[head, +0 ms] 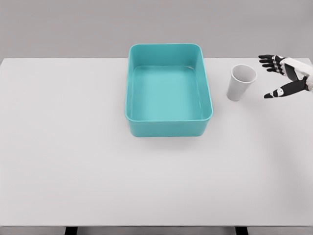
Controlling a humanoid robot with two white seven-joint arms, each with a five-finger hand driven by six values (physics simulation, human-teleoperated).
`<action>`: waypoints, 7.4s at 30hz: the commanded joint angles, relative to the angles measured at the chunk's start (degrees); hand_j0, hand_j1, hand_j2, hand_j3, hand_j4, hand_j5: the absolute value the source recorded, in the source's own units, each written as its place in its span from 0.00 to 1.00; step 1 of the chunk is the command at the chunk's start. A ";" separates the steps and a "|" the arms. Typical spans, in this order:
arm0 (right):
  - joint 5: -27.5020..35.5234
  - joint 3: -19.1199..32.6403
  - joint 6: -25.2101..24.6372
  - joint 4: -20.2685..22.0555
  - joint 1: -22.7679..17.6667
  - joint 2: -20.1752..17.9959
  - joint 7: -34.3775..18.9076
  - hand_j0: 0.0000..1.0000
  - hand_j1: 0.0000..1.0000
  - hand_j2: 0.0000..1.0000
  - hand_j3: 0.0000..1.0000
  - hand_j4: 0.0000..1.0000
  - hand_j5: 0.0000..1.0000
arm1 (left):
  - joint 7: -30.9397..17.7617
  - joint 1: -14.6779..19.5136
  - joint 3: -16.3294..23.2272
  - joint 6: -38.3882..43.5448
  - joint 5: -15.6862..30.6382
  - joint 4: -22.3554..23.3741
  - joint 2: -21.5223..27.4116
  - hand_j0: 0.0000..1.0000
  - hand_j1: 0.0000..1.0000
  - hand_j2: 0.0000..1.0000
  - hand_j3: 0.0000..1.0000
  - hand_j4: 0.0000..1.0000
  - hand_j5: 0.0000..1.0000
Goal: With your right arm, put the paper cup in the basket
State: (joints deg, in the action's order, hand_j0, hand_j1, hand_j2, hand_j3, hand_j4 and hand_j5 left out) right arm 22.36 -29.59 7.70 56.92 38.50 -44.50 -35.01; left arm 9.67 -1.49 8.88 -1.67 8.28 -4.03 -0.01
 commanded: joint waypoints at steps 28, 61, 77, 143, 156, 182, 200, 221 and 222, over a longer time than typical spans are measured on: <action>-3.90 -1.00 0.04 -5.77 4.04 6.62 0.01 1.00 1.00 1.00 1.00 1.00 1.00 | 0.00 0.00 0.00 0.00 -0.01 -0.01 0.01 1.00 1.00 1.00 1.00 1.00 1.00; -3.63 -3.37 0.04 -4.80 3.96 7.24 0.01 1.00 1.00 1.00 1.00 1.00 1.00 | 0.00 0.00 0.00 0.00 -0.01 0.07 0.01 1.00 1.00 1.00 1.00 1.00 1.00; -3.11 -3.20 0.04 -4.36 3.96 7.06 0.01 0.77 0.77 0.77 0.77 0.77 0.77 | 0.00 0.00 0.00 0.00 -0.01 -0.01 0.01 1.00 1.00 1.00 1.00 1.00 1.00; -3.90 -2.67 2.06 12.25 9.49 12.51 0.01 0.73 0.73 0.73 0.73 0.73 0.73 | 0.00 0.00 0.00 0.00 -0.01 -0.01 0.01 1.00 1.00 1.00 1.00 1.00 1.00; -8.29 -4.96 2.06 10.76 10.20 17.43 0.01 0.73 0.73 0.73 0.73 0.73 0.73 | 0.00 0.00 0.00 0.00 -0.01 -0.01 0.01 1.00 1.00 1.00 1.00 1.00 1.00; -26.30 -6.97 -0.49 11.10 12.57 22.88 0.01 0.72 0.72 0.72 0.72 0.72 0.72 | 0.00 0.00 0.00 0.00 -0.01 0.07 0.01 1.00 1.00 1.00 1.00 1.00 1.00; -48.63 -14.53 -12.62 19.81 14.50 24.29 0.01 1.00 1.00 1.00 1.00 1.00 1.00 | 0.00 0.00 0.00 0.00 -0.01 -0.01 0.01 1.00 1.00 1.00 1.00 1.00 1.00; -15.94 31.25 8.82 21.65 -13.53 8.03 0.01 1.00 1.00 1.00 1.00 1.00 1.00 | 0.00 0.00 0.00 0.00 -0.01 -0.01 0.01 1.00 1.00 1.00 1.00 1.00 1.00; -16.03 31.26 8.83 21.57 -14.32 8.03 0.01 1.00 1.00 1.00 1.00 1.00 1.00 | 0.00 0.00 0.00 0.00 -0.01 -0.01 0.01 1.00 1.00 1.00 1.00 1.00 1.00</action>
State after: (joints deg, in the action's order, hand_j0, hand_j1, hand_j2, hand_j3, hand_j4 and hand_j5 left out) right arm 5.80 -2.56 15.33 79.28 23.73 -36.15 -35.02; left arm 9.67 -1.49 8.87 -1.66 8.27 -4.05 0.00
